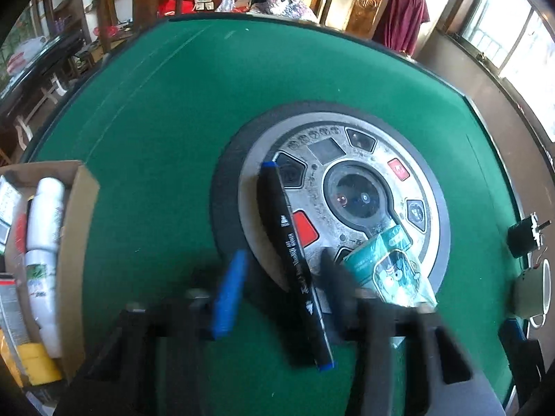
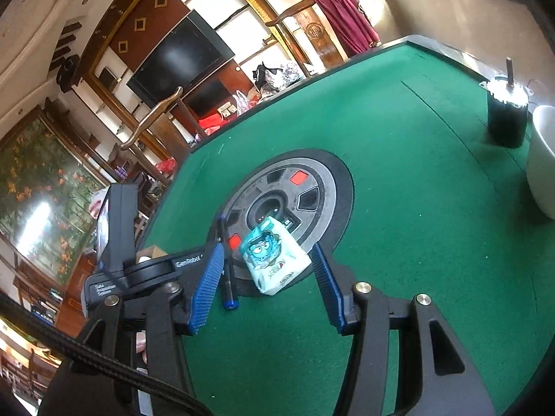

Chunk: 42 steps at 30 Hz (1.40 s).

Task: Organize objects
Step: 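Grasp the black marker with left tool while right tool grasps blue tissue pack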

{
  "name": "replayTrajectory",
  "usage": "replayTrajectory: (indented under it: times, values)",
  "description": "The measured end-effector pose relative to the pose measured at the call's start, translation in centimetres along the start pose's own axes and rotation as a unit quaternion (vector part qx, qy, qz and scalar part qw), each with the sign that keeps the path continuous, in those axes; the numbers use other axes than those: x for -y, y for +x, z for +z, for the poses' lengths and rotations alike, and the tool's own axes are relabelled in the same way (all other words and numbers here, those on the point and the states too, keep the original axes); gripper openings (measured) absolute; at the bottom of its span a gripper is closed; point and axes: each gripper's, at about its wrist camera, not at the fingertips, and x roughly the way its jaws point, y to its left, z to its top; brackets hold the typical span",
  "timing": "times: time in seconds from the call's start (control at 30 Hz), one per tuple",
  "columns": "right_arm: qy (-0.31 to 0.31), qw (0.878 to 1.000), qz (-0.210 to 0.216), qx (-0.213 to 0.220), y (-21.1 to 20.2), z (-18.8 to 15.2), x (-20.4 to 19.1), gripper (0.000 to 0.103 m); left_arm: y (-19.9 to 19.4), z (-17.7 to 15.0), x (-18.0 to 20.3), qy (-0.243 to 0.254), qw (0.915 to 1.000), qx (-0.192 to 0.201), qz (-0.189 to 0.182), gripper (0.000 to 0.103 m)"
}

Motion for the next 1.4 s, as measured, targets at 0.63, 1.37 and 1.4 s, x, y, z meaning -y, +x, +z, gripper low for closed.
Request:
replayTrajectory:
  times: [0.63, 1.37, 1.4]
  values:
    - [-0.217, 0.965, -0.125, -0.074, 8.9, -1.1, -4.4, 0.053, -2.3, -5.8, -4.5, 0.02, 0.998, 0.06, -0.004, 0.012]
    - [-0.26, 0.953, -0.121, -0.101, 10.7, -2.5, -4.4, 0.056, -1.4, -5.3, -3.4, 0.042, 0.9961, 0.078, 0.01, 0.012]
    - [-0.267, 0.949, -0.13, -0.104, 10.9, -2.8, -4.6, 0.057, -1.4, -5.3, -3.4, 0.042, 0.996, 0.078, 0.01, 0.012]
